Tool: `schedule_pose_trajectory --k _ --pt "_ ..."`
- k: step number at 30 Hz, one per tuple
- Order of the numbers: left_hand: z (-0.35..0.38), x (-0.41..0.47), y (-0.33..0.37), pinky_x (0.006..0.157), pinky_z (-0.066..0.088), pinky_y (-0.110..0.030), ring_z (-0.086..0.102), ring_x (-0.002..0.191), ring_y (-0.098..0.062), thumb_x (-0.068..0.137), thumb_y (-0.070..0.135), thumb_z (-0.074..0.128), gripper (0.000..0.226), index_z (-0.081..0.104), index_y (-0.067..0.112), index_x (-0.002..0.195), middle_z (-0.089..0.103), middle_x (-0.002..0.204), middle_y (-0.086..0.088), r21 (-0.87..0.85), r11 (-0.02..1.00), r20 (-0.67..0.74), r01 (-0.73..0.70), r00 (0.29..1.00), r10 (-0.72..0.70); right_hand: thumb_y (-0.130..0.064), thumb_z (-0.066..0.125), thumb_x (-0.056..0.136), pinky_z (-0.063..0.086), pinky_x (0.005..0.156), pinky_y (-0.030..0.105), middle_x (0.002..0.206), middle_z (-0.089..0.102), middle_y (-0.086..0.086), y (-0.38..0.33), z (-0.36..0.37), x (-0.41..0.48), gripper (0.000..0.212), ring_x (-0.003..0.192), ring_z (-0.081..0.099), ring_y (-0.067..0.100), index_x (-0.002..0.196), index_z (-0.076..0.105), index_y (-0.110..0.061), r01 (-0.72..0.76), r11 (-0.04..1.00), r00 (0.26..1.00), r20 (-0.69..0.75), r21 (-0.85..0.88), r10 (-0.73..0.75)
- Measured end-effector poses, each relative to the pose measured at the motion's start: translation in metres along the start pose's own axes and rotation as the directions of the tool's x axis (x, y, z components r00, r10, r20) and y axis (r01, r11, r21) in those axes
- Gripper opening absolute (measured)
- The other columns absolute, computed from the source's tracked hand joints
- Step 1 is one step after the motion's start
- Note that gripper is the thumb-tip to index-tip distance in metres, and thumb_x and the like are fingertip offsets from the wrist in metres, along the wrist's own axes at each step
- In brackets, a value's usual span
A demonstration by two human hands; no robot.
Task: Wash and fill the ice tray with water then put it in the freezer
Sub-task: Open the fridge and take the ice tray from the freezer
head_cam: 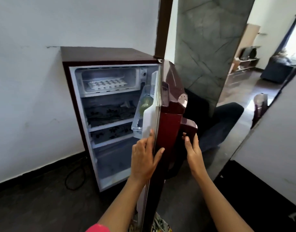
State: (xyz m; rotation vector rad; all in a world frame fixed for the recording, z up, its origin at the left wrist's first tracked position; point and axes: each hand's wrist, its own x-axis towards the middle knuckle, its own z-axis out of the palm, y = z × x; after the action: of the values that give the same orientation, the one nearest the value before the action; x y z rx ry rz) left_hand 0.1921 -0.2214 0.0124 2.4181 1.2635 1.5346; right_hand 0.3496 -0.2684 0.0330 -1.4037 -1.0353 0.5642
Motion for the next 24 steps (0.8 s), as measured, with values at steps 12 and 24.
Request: schedule_pose_trajectory --k 12,24 --pt "0.032 0.021 0.045 0.112 0.010 -0.035 0.017 0.142 -0.020 0.094 0.035 0.032 0.057 0.025 0.014 0.147 0.027 0.153 -0.008 0.087 0.995 0.244 -0.048 0.969 0.025 -0.051 0.035 0.091 0.021 0.113 0.034 0.153 0.017 -0.002 -0.004 -0.054 -0.024 0.060 0.139 0.019 0.010 0.144 0.012 -0.035 0.110 0.947 0.911 -0.350 -0.300 -0.217" --pt "0.074 0.038 0.084 0.112 0.007 -0.040 0.022 0.143 -0.018 0.089 0.039 0.015 0.065 0.020 0.015 0.149 0.026 0.154 -0.002 0.046 0.972 0.495 -0.228 0.851 0.177 -0.027 0.051 0.094 0.014 0.117 0.046 0.158 -0.013 0.000 -0.012 -0.098 0.000 0.079 0.146 0.001 0.019 0.148 -0.007 -0.027 0.003 0.870 0.950 -0.271 -0.494 -0.157"
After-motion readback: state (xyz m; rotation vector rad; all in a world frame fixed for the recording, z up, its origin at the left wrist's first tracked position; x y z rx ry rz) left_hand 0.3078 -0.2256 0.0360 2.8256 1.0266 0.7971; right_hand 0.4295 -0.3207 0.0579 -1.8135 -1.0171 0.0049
